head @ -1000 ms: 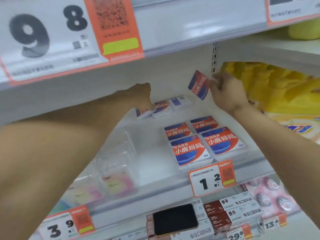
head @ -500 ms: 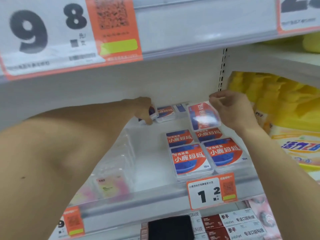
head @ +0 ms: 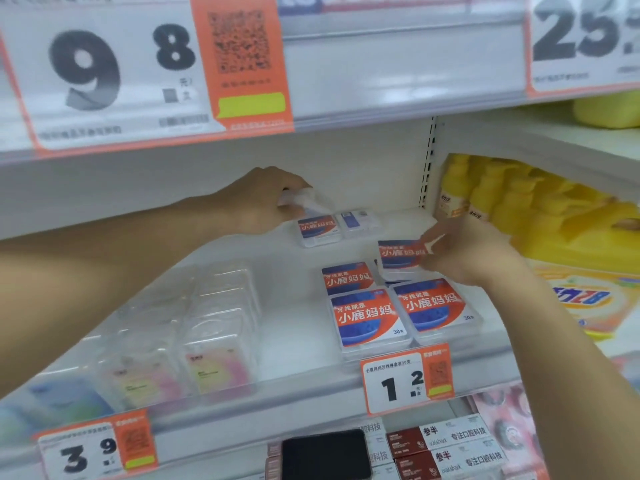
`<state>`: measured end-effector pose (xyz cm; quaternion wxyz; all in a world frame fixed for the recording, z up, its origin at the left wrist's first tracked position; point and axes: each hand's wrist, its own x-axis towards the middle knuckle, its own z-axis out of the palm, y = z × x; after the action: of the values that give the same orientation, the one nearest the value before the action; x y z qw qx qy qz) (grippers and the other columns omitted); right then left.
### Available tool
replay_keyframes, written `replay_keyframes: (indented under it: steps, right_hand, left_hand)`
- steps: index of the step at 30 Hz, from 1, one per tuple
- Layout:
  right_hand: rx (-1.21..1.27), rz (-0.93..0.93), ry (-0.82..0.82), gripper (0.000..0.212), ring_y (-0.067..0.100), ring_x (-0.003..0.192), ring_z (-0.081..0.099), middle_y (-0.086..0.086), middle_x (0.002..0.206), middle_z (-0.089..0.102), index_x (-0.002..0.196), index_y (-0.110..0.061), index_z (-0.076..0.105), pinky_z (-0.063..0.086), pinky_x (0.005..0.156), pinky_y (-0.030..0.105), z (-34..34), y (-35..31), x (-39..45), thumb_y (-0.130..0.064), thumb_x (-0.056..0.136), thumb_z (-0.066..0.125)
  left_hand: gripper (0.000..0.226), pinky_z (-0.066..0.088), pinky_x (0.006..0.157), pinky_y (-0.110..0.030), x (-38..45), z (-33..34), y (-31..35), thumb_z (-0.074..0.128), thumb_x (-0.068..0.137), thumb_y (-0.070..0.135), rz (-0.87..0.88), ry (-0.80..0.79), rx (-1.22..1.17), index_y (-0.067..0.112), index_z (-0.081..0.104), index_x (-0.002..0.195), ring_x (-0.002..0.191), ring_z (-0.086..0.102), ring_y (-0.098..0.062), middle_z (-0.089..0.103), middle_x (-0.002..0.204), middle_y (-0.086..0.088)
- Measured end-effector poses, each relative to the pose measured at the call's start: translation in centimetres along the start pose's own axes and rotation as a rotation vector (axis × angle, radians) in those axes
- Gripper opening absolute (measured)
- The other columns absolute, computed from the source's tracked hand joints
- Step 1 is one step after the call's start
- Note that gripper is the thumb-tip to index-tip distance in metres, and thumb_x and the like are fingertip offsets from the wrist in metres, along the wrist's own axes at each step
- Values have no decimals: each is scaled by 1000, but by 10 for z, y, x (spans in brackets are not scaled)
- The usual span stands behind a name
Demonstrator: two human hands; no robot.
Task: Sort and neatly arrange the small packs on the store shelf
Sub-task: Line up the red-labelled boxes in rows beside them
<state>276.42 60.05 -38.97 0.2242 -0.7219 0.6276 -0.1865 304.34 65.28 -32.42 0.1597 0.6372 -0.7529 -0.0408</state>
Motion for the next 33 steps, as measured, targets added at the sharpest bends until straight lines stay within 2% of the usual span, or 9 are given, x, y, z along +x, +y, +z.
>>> replay_keyframes:
  steps: [4, 7, 9, 15, 22, 24, 27, 31, 33]
  right_hand:
    - [37, -7, -63, 34, 23, 100, 59, 5, 132, 61, 124, -29, 63, 44, 55, 21, -2, -1, -4, -25, 90, 69]
    - [138, -133, 173, 33, 22, 115, 60, 2, 136, 60, 128, -26, 62, 45, 75, 25, 0, -5, -10, -32, 96, 61]
    - [281, -270, 284, 32, 12, 103, 63, -2, 126, 66, 128, -24, 61, 47, 80, 22, 0, -15, -16, -34, 97, 58]
    - [551, -275, 21, 55, 12, 75, 76, -5, 109, 70, 136, -29, 45, 62, 77, 35, -18, -44, -42, -52, 89, 64]
    - [902, -158, -73, 39, 17, 77, 77, 4, 102, 73, 118, -17, 60, 62, 64, 30, -19, -44, -48, -21, 83, 77]
    - [986, -156, -81, 42, 21, 81, 77, 7, 105, 73, 119, -17, 57, 63, 70, 35, -15, -48, -47, -16, 83, 77]
    - [886, -237, 18, 40, 19, 90, 75, 2, 111, 71, 122, -22, 56, 63, 75, 36, -9, -56, -43, -23, 87, 74]
    - [548, -330, 247, 30, 0, 92, 64, -11, 114, 65, 123, -30, 60, 53, 68, 17, -13, -47, -31, -42, 96, 58]
    - [367, -257, 248, 32, 7, 97, 62, -6, 121, 65, 126, -28, 61, 47, 74, 21, -13, -30, -20, -39, 96, 59]
  left_hand:
    - [38, 27, 82, -10, -3, 2, 13, 69, 87, 22, 11, -43, -32, 30, 64, 124, 119, 46, -6, 52, 120, 8]
    - [40, 27, 91, -14, -5, 9, 19, 71, 86, 24, 60, -3, -10, 36, 63, 124, 129, 42, -14, 43, 138, -2]
    - [42, 30, 97, -18, -9, 13, 22, 71, 85, 15, 191, 55, 20, 33, 65, 123, 125, 47, -18, 44, 137, -6]
    - [42, 35, 97, -7, -26, 24, 45, 71, 84, 13, 392, 199, -85, 26, 66, 124, 122, 48, -14, 48, 133, -4]
    - [102, 52, 92, -21, -43, 16, 62, 87, 63, 39, 101, -37, -548, 39, 28, 145, 120, 53, 0, 47, 131, 19]
    - [95, 58, 84, -28, -41, 15, 65, 82, 64, 49, -28, -13, -628, 32, 32, 143, 105, 65, -7, 57, 121, 15]
    - [55, 62, 73, -36, -27, 13, 65, 74, 79, 31, -203, 58, -718, 25, 44, 125, 84, 72, -21, 66, 106, -2]
    - [48, 61, 74, -39, -9, 16, 53, 71, 84, 13, -333, -24, -783, 21, 46, 123, 97, 68, -26, 64, 112, -10]
    - [47, 61, 69, -36, -2, 27, 49, 74, 82, 14, -389, -33, -698, 19, 48, 122, 95, 67, -25, 63, 114, -12]
